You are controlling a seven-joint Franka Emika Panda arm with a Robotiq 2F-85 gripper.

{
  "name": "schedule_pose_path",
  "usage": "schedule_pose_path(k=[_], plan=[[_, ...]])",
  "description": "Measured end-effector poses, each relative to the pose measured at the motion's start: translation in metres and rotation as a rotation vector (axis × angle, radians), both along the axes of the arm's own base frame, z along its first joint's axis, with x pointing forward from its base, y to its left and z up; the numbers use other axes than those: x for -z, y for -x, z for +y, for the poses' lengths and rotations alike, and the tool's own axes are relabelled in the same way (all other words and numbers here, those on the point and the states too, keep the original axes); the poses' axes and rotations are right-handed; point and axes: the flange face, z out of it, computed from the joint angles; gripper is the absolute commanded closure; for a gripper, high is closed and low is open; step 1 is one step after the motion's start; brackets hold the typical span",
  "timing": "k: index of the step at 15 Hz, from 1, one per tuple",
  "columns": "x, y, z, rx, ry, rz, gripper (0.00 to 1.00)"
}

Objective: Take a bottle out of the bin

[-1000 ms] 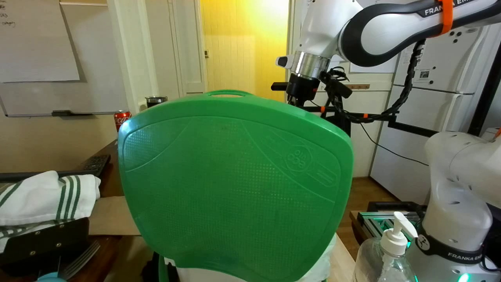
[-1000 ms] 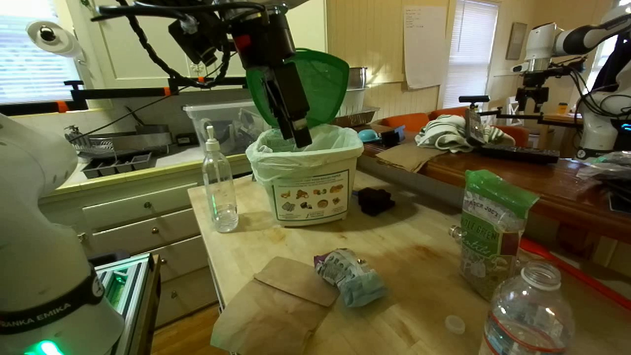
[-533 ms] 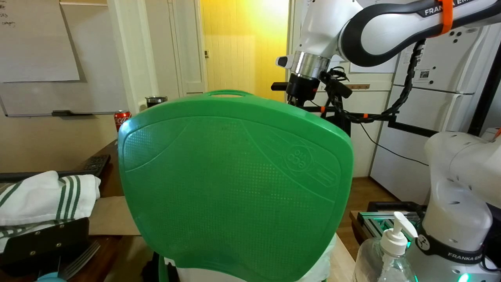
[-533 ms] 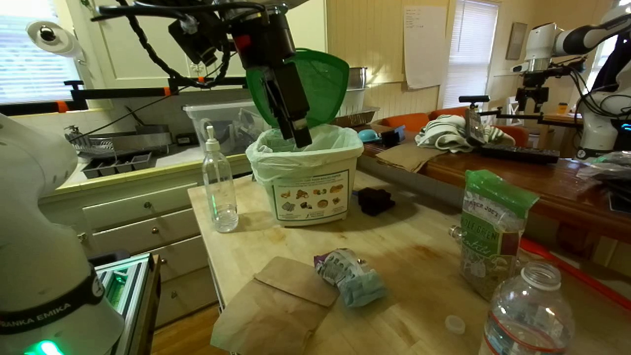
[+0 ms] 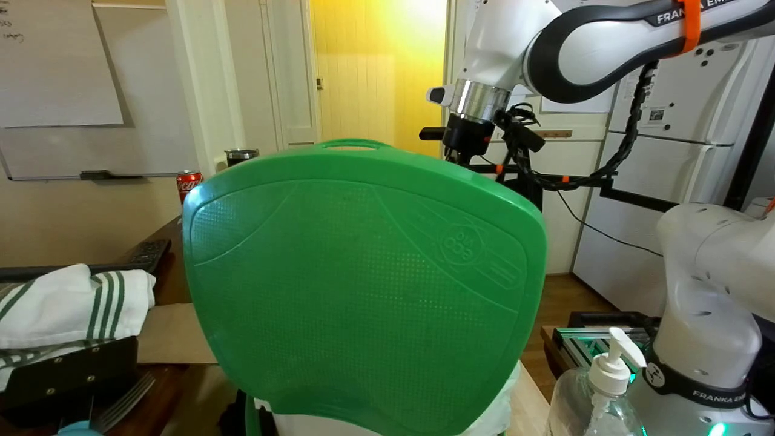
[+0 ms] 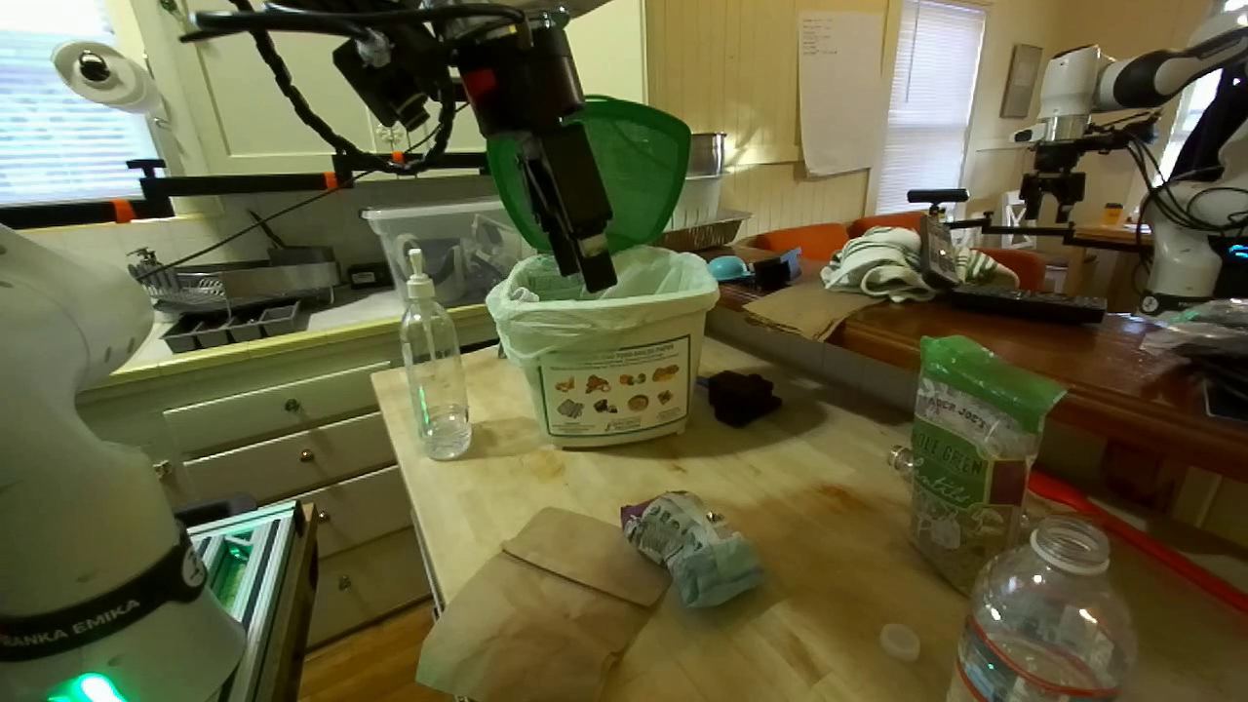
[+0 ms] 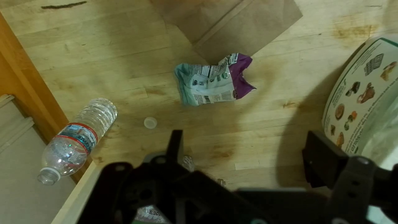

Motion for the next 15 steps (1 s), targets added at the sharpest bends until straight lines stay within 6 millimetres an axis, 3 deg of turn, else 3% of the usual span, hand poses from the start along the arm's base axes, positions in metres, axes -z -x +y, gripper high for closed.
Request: schedule_pose_path(k=[4, 7, 11, 15], plan=[[0.0, 0.0, 0.0, -0.001, 0.0, 0.0, 0.0], [-0.004, -0.006, 0.011, -0.028, 0.01, -0.004, 0.0], [-0.017, -0.026, 0.047, -0.11, 0.026, -0.022, 0.0], [-0.015, -0.048, 0.087, -0.207, -0.02, -0.019, 0.0]])
